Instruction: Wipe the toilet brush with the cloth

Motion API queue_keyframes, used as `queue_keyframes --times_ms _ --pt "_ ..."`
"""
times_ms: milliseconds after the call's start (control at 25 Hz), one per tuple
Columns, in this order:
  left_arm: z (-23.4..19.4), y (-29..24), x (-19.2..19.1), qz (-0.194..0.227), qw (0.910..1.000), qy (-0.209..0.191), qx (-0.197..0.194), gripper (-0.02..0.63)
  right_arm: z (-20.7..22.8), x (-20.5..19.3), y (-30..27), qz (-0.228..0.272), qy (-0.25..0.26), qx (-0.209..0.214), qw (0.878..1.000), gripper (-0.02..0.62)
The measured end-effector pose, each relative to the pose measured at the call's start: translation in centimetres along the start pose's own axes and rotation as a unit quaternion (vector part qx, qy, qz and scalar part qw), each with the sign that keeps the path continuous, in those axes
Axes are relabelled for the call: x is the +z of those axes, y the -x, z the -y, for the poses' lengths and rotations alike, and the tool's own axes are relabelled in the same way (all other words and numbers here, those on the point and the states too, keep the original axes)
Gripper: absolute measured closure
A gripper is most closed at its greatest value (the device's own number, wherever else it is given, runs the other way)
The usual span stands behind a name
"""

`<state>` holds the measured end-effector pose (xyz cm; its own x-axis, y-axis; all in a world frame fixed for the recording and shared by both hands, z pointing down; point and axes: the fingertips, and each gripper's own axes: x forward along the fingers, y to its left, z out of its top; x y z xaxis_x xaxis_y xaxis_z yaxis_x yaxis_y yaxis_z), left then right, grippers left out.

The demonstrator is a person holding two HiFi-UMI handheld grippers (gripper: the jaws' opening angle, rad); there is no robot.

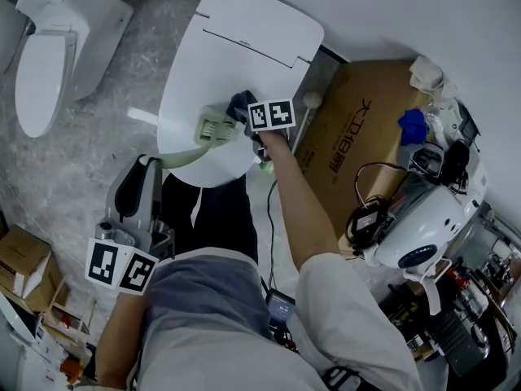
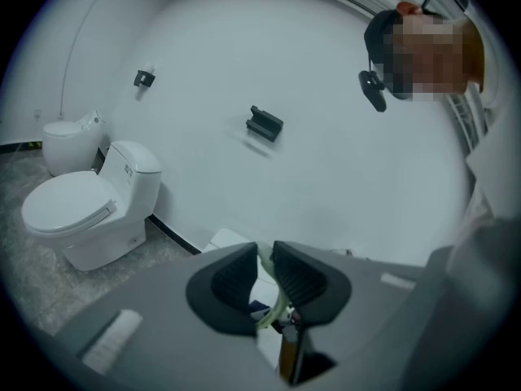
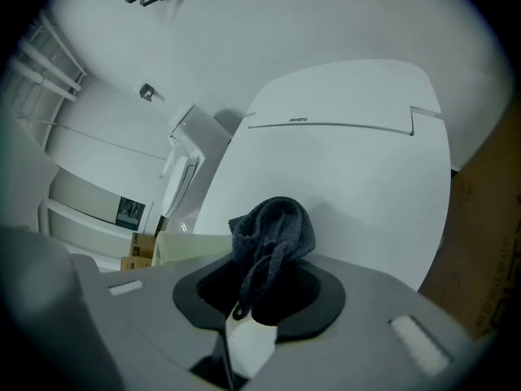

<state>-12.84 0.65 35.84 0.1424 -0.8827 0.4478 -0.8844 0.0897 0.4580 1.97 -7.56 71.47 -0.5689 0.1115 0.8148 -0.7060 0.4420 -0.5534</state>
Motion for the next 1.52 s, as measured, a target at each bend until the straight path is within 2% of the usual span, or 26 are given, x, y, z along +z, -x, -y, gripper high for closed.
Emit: queue_keyframes --times_ms 200,400,880,1240,1520 --pt "-0.1 -0.1 -0.1 0.001 1.0000 0.000 -0.004 0.606 0.9 -0.9 0.1 0.007 -0.021 -0.006 1.000 0.502" --pt "-0.1 -0.1 0.0 0.001 1.0000 0.000 -0.008 0.606 1.5 -2.2 0.4 0.027 -0.064 -0.006 0.998 0.502" --pt "0.0 -0.2 0.0 0.001 0.9998 -0.001 -0.018 0.606 2.2 -4.5 0.9 0.083 -0.153 -0.001 0.985 0.502" --pt "0.2 -0.3 0.1 0.002 0.9997 -0.004 -0.024 0.606 2.1 -6.4 1.0 0.097 -0.186 -0.001 0.978 0.502" --pt "0.2 -0.3 0.1 0.002 0.9996 -0.006 -0.029 0.606 1.9 -7.7 0.9 0.129 -0.258 0.020 0.957 0.502"
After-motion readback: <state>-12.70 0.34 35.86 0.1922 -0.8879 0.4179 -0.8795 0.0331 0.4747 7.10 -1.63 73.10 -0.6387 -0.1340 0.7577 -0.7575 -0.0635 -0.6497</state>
